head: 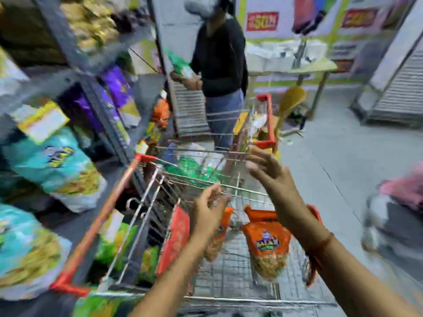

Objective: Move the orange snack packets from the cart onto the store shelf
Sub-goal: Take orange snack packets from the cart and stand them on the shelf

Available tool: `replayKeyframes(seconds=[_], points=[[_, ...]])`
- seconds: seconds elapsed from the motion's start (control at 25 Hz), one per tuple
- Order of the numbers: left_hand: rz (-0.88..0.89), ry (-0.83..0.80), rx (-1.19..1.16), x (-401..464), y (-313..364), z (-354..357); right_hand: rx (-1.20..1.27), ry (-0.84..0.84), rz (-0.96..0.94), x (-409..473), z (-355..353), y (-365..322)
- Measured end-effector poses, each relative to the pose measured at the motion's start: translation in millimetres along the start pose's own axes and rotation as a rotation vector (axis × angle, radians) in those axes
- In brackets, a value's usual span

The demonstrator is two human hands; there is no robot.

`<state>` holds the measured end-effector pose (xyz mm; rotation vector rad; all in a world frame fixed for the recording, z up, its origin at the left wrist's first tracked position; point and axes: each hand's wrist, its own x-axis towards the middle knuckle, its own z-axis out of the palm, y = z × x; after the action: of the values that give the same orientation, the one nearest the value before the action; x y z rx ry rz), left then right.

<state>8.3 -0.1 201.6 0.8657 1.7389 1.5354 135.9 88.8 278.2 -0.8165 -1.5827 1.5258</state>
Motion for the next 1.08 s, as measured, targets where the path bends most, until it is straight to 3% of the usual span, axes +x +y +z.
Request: replayKeyframes(seconds=[0.16,0.28,0.4,0.56,0.72,1.08], points=[[-0.325,-0.332,0.229,36.0,-139.5,60.7,-0.406,-0.038,0.486,0.1,-95.8,166.7],[-0.571,-0.480,0.450,44.6,-238.0,89.3,-0.776,-0.217,0.856,-17.8,-142.5,270.3],[-0.772,-0.557,0.522,42.3,-310.8,107.5,-0.699,-0.251,1.070,-33.3,-157.8,337.6],[-0.897,-0.601,0.411,42.1,-341.6,134.5,-0.545,-0.246,1.111,-39.8,-167.5,402.0],[-0.909,-0.578,0.372,46.2,-358.2,140.8,-0.420,-0.214,1.166,-37.5,-171.7,425.5],[-0.781,-0.538,0.336,47.9,-317.9,102.7,-0.266,-0.188,0.998,-36.4,-146.3,389.7]])
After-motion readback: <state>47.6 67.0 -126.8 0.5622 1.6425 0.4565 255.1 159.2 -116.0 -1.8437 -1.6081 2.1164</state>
